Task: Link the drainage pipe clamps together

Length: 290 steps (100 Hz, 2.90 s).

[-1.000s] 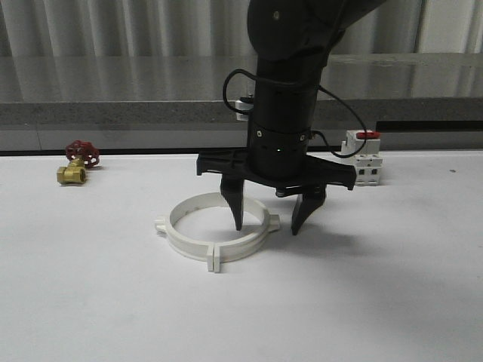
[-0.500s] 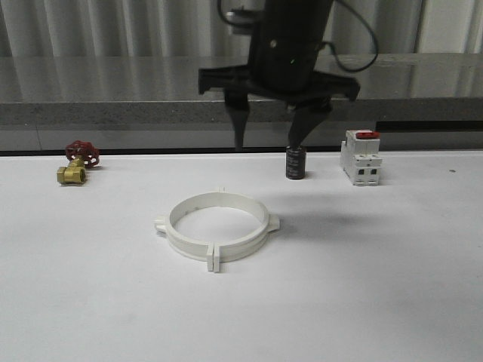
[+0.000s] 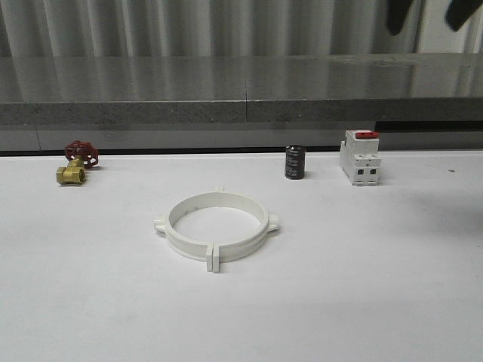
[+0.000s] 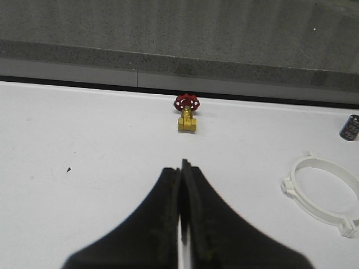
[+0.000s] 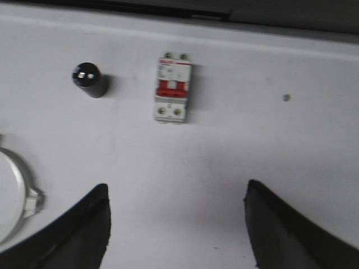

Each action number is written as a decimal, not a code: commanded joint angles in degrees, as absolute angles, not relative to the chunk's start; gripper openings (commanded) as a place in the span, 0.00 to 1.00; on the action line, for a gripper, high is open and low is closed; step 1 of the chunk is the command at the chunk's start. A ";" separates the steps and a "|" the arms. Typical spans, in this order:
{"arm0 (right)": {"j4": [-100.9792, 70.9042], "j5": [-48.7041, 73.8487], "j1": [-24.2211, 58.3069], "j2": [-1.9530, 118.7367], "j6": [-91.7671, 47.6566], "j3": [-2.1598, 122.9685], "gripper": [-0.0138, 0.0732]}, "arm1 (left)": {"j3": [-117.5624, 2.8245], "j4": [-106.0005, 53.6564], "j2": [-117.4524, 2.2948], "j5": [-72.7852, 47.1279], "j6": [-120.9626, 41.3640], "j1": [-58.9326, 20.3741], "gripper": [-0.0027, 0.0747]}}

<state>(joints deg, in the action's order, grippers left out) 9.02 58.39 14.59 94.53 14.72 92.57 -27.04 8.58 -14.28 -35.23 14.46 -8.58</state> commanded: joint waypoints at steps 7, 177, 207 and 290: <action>10.35 56.53 8.39 84.93 12.20 87.59 0.75 | -28.44 8.55 -14.79 -30.92 14.45 -8.44 0.01; 10.96 52.99 2.04 27.25 11.18 40.90 0.08 | -28.44 8.55 -14.79 -30.92 14.45 -8.44 0.01; 10.96 52.99 2.04 27.25 11.18 40.90 0.08 | -28.44 8.55 -14.79 -30.92 14.45 -8.44 0.01; -2.10 8.95 2.16 -0.82 2.18 6.00 0.08 | -28.44 8.55 -14.79 -30.92 14.45 -8.44 0.01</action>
